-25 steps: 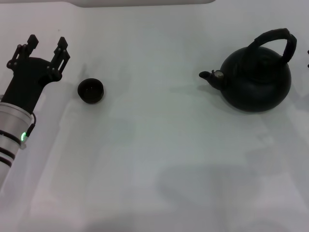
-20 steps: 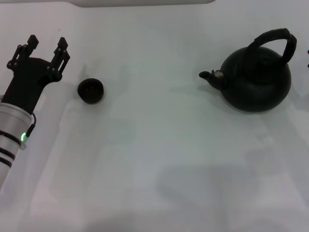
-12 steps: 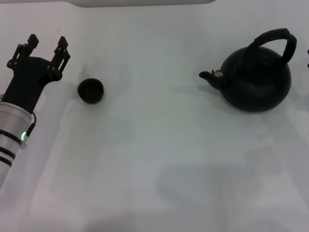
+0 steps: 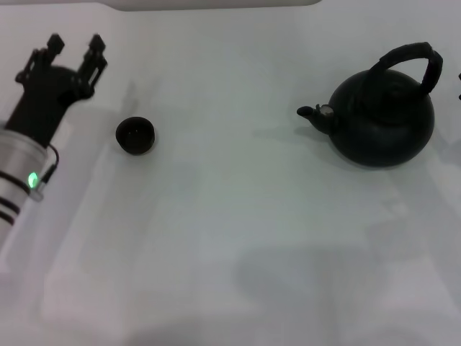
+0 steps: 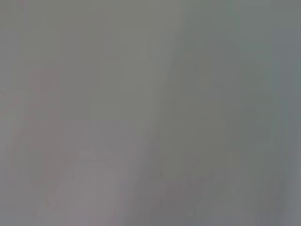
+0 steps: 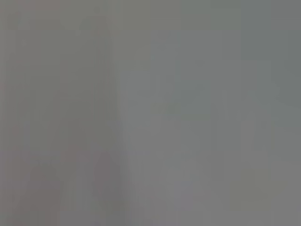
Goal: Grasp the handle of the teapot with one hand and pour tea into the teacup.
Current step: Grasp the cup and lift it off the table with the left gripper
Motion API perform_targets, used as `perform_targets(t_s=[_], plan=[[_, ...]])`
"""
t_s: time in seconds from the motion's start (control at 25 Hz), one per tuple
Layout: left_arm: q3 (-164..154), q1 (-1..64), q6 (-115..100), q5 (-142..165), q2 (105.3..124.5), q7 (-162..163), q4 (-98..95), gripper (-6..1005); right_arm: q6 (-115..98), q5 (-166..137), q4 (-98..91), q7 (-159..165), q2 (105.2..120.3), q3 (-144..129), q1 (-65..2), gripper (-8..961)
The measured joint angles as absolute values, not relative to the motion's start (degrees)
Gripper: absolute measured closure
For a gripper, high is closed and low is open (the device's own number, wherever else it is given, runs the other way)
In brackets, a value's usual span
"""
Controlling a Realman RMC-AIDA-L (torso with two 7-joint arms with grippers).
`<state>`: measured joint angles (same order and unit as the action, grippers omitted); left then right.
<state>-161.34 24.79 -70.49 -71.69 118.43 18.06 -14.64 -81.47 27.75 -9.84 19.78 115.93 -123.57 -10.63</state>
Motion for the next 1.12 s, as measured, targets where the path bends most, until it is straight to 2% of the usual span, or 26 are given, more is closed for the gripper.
perform_targets(t_s=[0.28, 0.72, 0.88, 1.12], plan=[[-161.4, 35.4, -68.4, -55.8, 118.27, 48.8, 4.1, 284, -81.5, 28.0, -9.8, 19.8, 115.93, -123.5, -10.8, 93], [-163.1, 45.8, -68.3, -35.6, 118.31, 68.8, 19.2, 282, -81.1, 28.1, -9.8, 19.8, 115.93, -123.1, -10.9, 94], [-163.1, 52.1, -70.2, -21.0, 118.3, 80.3, 27.2, 281, -81.1, 28.1, -9.8, 19.8, 115.93, -123.0, -10.9, 94], [-163.1, 56.9, -73.2, -11.1, 118.3, 86.8, 32.1, 279, -80.9, 28.1, -9.8, 19.8, 115.93, -123.0, -11.1, 94]])
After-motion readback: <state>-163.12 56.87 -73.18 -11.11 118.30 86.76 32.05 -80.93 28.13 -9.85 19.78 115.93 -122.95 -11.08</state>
